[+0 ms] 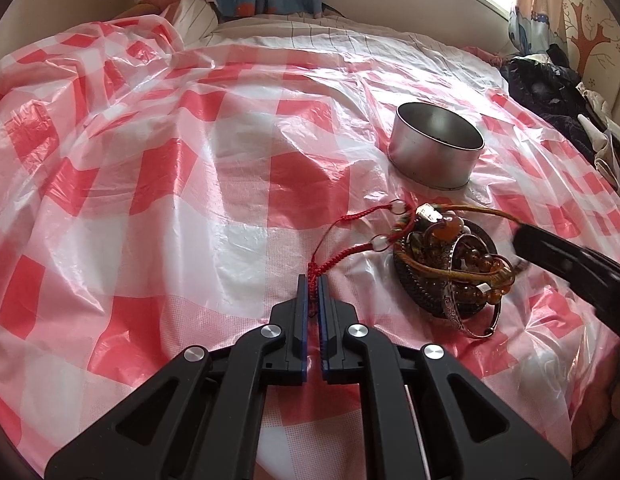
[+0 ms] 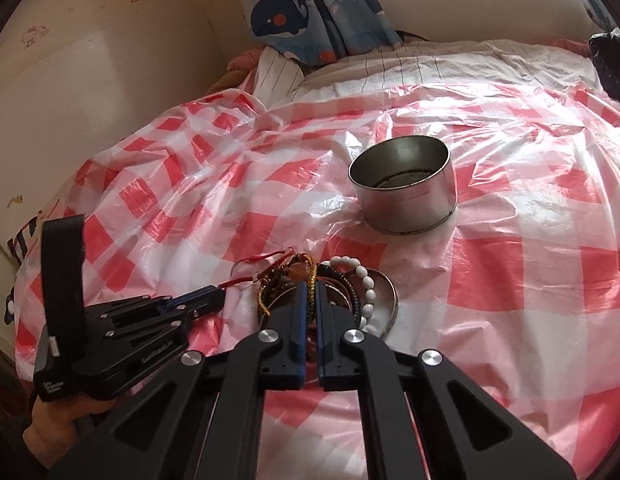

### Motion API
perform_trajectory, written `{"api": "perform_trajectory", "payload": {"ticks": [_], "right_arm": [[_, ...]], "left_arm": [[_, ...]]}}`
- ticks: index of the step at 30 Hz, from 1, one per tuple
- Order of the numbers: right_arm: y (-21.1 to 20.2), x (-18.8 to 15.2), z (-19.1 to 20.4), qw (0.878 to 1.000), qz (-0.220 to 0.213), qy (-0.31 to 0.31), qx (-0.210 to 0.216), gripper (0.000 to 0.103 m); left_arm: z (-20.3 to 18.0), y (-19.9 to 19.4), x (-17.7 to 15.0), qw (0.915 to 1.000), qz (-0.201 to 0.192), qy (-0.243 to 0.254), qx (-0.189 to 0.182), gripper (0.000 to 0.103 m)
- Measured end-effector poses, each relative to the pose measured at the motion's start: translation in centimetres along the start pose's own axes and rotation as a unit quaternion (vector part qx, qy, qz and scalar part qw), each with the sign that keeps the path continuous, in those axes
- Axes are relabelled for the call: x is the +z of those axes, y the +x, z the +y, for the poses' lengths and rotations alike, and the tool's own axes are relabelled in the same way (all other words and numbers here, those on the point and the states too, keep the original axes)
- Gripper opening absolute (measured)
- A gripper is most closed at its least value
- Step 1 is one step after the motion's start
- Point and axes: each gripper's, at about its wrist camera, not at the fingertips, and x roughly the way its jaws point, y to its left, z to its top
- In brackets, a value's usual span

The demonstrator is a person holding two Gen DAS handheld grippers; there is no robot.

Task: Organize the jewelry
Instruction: 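Move the left tool to the jewelry pile and pinch the red cord necklace, then lift the red cord necklace with the left tool and drop it into the silver tin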

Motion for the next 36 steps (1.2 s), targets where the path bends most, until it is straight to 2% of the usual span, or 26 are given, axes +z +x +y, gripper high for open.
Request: {"api": "perform_trajectory", "payload": {"ticks": [5,7,9,11,12,13,14,15,18,19,20,21,22,23,24,26,28,31,36], "right_arm": [[-4.3,-1.8,-1.4,0.999,-0.027,0.023,-0.025,0.004],[-5.2,-2.4,-2.4,0.998,-0.018,0.034,-0.043,0.004],[-5.1,-2.9,-3.5,0.997,0.003,0.046,-0.060,0.004],[-4.3,-3.4,-4.7,0.995,0.031,0.069,-0.071,0.006],[-3.9,-3.7,-5.3,0.993,0.040,0.081,-0.079,0.019],[-3.7,-4.0,-5.5,0.992,0.044,0.086,-0.084,0.034],[-3.8,-4.1,-5.5,0.991,0.043,0.084,-0.090,0.055],[-3.7,-4.1,-5.2,0.991,0.039,0.074,-0.102,0.059],[-3.0,-4.2,-4.5,0.990,0.047,0.045,-0.127,0.062],[-2.5,-4.3,-4.4,0.988,0.054,0.036,-0.137,0.062],[-2.0,-4.4,-4.2,0.987,0.062,0.027,-0.146,0.062],[-1.8,-4.5,-3.8,0.987,0.061,0.015,-0.146,0.056],[-1.7,-4.5,-3.6,0.989,0.060,0.008,-0.133,0.048],[-1.6,-4.5,-3.4,0.990,0.060,0.006,-0.124,0.024],[-1.7,-4.5,-3.3,0.991,0.057,0.006,-0.119,0.009],[-2.3,-4.4,-3.5,0.994,0.041,0.018,-0.104,0.004],[-3.2,-4.1,-3.6,0.995,0.019,0.028,-0.091,0.004],[-4.7,-3.6,-3.3,0.996,-0.021,0.028,-0.077,0.004],[-6.0,-3.2,-2.6,0.995,-0.060,0.022,-0.072,0.004]], "left_arm": [[-0.2,0.0,-0.3,1.0000,0.002,0.006,0.000,0.007],[-0.4,-0.1,-0.4,0.9999,0.003,0.012,0.000,0.010],[-0.8,-0.2,-0.5,0.9998,0.001,0.022,-0.002,0.017],[-1.4,-0.3,-0.6,0.9994,-0.005,0.035,-0.001,0.038],[-1.7,-0.4,-0.6,0.9990,-0.010,0.041,0.013,0.043],[-1.8,-0.5,-0.5,0.9986,-0.014,0.045,0.024,0.053],[-1.9,-0.5,-0.5,0.9983,-0.017,0.048,0.029,0.057],[-1.8,-0.4,-0.3,0.9984,-0.017,0.048,0.027,0.058],[-1.7,0.1,-0.1,0.9986,-0.010,0.047,0.021,0.057],[-1.7,0.1,-0.1,0.9986,-0.009,0.049,0.016,0.047],[-1.8,0.2,-0.1,0.9985,-0.004,0.053,0.009,0.020],[-1.9,0.3,-0.1,0.9984,0.002,0.056,-0.001,0.008],[-1.9,0.3,-0.2,0.9984,0.003,0.057,-0.004,0.005],[-1.9,0.2,-0.2,0.9984,0.002,0.056,-0.008,0.003],[-1.7,-0.1,-0.1,0.9987,0.001,0.048,-0.019,0.003],[-0.9,-0.8,0.1,0.9987,-0.006,0.019,-0.047,0.003],[-0.4,-1.7,0.2,0.9982,-0.024,0.005,-0.054,0.003],[-0.2,-3.0,0.5,0.9971,-0.048,0.001,-0.059,0.003],[-0.5,-4.7,0.8,0.9943,-0.079,0.007,-0.072,0.003]]}}
